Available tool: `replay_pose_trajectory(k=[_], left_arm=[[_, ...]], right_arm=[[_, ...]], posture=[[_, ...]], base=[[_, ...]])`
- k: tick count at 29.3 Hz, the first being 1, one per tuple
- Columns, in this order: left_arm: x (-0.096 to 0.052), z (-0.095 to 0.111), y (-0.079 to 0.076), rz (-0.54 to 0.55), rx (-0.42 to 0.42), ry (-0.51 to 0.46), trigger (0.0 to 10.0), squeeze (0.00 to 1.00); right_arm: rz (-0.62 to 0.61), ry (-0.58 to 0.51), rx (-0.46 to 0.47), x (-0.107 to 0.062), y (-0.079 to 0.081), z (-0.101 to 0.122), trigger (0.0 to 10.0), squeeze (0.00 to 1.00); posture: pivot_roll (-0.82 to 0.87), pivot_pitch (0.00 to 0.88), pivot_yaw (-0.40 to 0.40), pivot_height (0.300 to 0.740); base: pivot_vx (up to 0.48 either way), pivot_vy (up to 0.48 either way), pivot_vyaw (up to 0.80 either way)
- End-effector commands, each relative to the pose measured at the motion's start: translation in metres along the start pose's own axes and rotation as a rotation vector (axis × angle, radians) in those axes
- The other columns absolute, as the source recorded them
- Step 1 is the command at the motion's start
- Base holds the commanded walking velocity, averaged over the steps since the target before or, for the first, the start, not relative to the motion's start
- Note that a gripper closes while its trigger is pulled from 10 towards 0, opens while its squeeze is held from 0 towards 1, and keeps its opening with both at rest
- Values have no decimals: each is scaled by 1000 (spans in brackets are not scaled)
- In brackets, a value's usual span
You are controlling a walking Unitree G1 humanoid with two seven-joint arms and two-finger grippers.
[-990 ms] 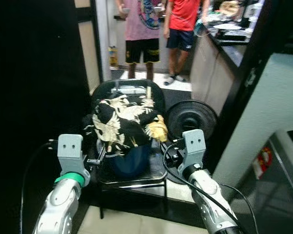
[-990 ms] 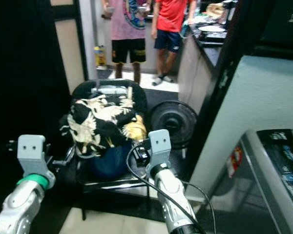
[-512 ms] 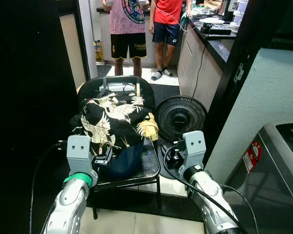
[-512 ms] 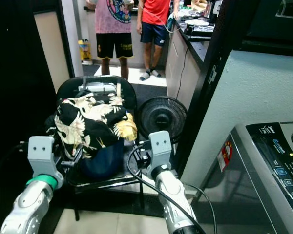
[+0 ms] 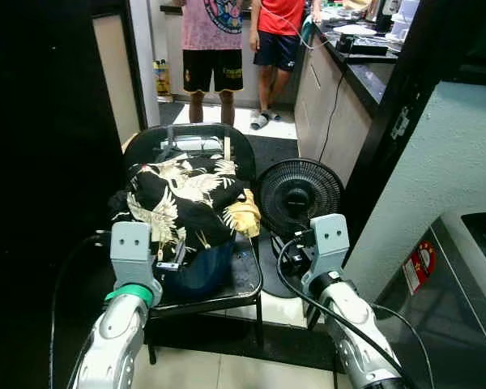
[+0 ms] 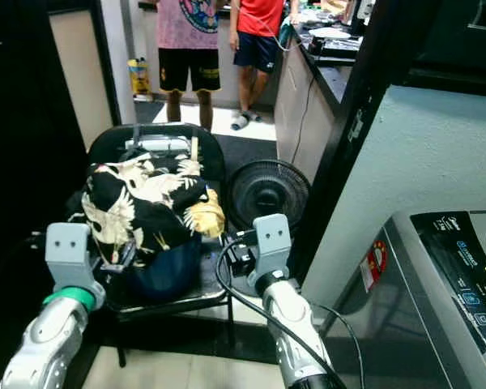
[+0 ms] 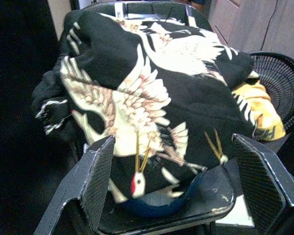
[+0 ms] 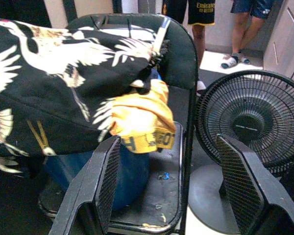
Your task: Clothes washing
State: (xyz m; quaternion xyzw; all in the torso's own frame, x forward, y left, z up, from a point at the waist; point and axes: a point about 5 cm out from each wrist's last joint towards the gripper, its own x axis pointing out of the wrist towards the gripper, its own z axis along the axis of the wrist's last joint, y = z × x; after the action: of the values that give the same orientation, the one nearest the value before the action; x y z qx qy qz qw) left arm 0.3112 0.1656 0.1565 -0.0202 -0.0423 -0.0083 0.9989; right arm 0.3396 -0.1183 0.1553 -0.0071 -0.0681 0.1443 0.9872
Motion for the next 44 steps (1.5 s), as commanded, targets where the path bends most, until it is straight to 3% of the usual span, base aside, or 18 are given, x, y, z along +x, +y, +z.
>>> replay_pose_trajectory(k=[1,10,35,40,44], left_arm=[[2,2,0,-6,-8,-9,10000,0],[3,3,-3,-8,-15,-13,10000,0],[8,9,0,5,-20,-28,10000,0],[9,12,1,8,-19,-35,10000,0],[9,13,1,9,-16,-39,10000,0]], right_arm=[[6,-19,-14,2,-1,7,10000,0],[38,-24,-71,2,3,8,10000,0],[28,-53,-23,7,0,19,10000,0],[62,-52,-67,8,5,20,10000,0],[53,-73,-22,9,4,23,10000,0]], posture=[[7,16,-9,740],[5,18,-10,740],[6,36,-8,740],[11,38,-10,740],[13,38,-7,740]], base=[[285,0,0],[325,0,267],[422,0,32],[425,0,431],[422,0,200]])
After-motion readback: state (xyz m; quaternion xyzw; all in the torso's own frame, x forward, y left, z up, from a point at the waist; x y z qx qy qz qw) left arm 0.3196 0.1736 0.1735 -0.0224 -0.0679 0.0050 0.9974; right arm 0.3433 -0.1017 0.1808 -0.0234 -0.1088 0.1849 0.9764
